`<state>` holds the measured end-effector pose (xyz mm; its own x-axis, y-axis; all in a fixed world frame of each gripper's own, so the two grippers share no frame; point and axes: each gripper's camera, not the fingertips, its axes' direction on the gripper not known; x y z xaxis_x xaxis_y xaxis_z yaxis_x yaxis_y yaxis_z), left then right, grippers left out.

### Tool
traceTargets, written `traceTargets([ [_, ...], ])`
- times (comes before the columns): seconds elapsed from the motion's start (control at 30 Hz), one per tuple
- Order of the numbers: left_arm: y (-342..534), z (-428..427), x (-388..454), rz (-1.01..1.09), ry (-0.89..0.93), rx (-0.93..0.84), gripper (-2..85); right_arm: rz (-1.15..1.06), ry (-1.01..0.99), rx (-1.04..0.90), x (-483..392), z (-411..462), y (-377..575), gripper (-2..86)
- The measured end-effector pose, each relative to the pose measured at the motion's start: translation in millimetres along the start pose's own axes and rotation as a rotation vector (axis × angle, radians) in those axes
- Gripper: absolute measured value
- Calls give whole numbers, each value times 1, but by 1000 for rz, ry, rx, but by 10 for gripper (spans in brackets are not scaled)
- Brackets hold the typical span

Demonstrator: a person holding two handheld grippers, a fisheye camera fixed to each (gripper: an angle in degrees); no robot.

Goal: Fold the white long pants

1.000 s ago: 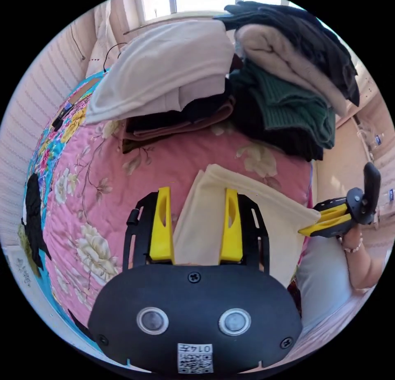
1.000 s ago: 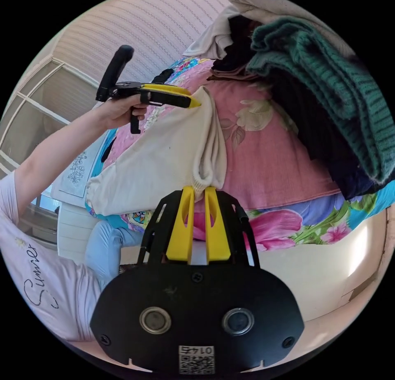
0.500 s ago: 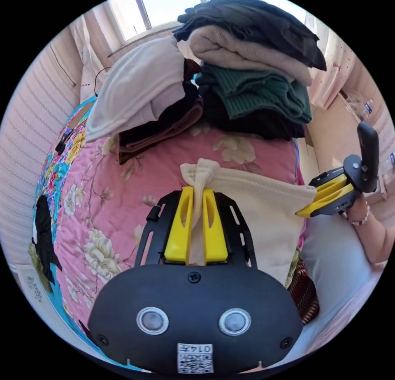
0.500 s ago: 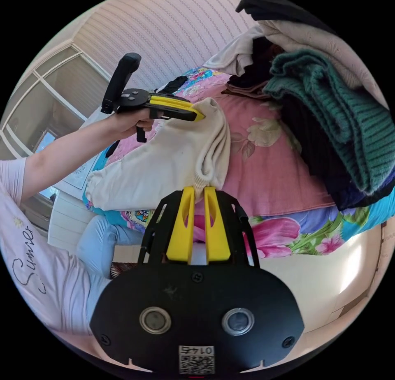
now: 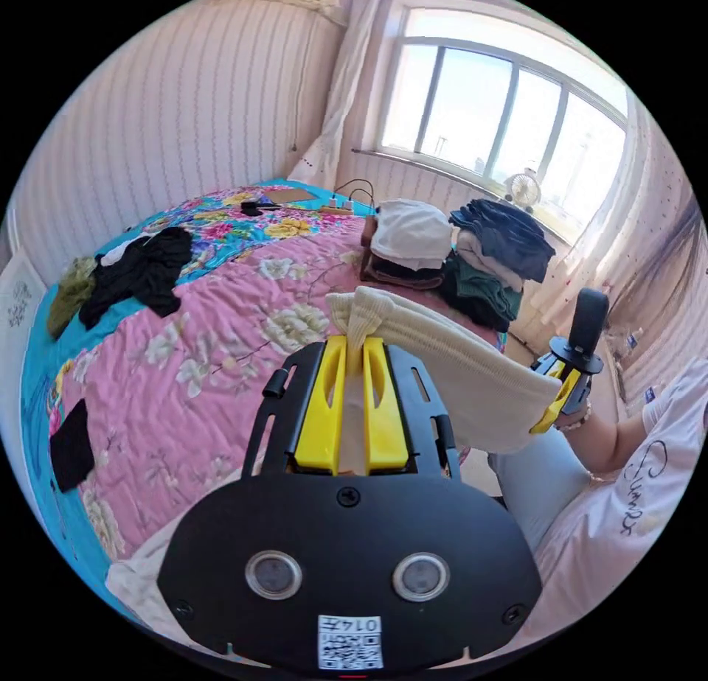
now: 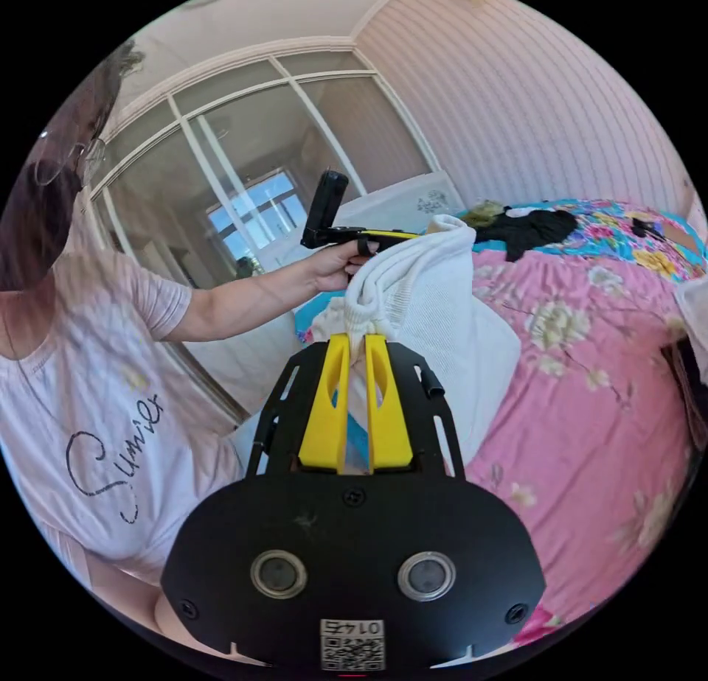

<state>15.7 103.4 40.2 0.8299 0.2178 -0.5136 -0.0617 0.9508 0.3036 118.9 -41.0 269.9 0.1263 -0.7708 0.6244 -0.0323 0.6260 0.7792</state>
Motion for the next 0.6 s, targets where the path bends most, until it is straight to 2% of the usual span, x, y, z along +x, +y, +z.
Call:
traceTargets([
  [0.17, 108, -137, -105, -202, -96, 74, 35, -174, -193, -149, -56, 144, -79, 27],
  [0.37, 220, -276, -221, -407, -189, 159, 43, -321, -302, -277, -130, 325, -163, 36],
  [0.43, 254, -316, -256, -472, -202, 181, 55, -357, -301, -323, -154, 385, -181, 44],
  [0.5, 299, -350, -293, -632, -273, 176, 59, -354, -257, -347, -171, 443, -187, 55],
  [0.6, 392, -395, -326, -836, -375, 192, 52, -290, -220, -493, -173, 534, -173, 70],
])
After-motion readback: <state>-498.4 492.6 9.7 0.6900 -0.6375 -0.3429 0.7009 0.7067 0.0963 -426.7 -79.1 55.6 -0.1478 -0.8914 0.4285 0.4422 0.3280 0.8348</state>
